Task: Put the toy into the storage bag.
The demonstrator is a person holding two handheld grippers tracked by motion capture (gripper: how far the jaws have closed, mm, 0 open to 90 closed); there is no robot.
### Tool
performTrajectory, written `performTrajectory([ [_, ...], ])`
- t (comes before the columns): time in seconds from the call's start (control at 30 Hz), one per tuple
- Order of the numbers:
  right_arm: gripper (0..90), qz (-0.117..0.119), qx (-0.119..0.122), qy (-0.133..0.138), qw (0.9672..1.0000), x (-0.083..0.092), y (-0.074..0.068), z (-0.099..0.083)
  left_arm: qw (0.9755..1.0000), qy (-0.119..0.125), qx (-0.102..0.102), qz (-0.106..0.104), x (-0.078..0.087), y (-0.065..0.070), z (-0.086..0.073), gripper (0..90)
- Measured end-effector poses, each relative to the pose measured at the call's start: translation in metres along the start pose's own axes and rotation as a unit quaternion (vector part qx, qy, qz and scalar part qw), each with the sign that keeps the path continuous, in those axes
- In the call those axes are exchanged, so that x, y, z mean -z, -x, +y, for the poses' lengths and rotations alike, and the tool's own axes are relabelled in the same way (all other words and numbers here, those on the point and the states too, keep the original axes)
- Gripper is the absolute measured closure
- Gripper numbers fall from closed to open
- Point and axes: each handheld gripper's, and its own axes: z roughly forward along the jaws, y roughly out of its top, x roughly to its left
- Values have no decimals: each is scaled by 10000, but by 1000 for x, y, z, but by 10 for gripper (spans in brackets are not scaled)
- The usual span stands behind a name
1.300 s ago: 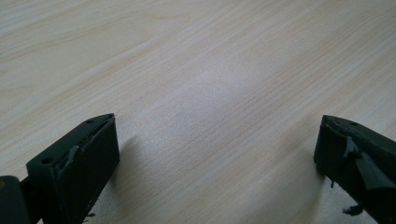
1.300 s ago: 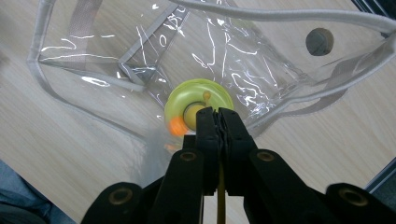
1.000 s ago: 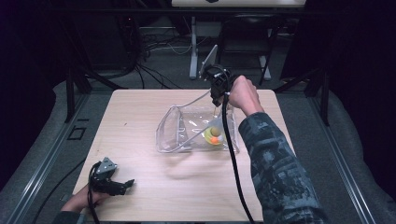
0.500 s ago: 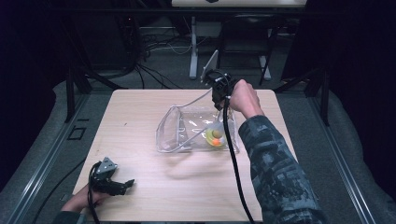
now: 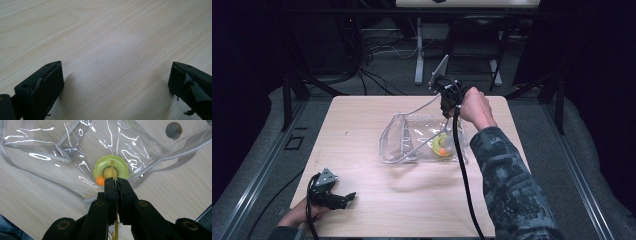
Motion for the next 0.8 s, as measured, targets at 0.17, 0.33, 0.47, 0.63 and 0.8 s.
performTrajectory([
  [0.17, 784, -9, -47, 348, 9994, 12, 0, -3, 10000, 1, 0, 2, 0, 0, 0, 4],
  [0.33, 481, 44, -157, 522, 9985, 29, 2, -9, 10000, 2, 0, 3, 0, 0, 0, 4],
  [0.47, 229, 40, -310, 622, 9976, 36, 8, -20, 10000, 1, 1, 2, 0, 0, 0, 4],
  [0.63, 68, 17, -518, 818, 9953, 40, 19, -36, 10000, 1, 1, 3, 0, 0, 0, 4],
  [0.8, 0, 5, -666, 914, 9936, 44, 29, -56, 10000, 2, 1, 1, 0, 0, 0, 4],
])
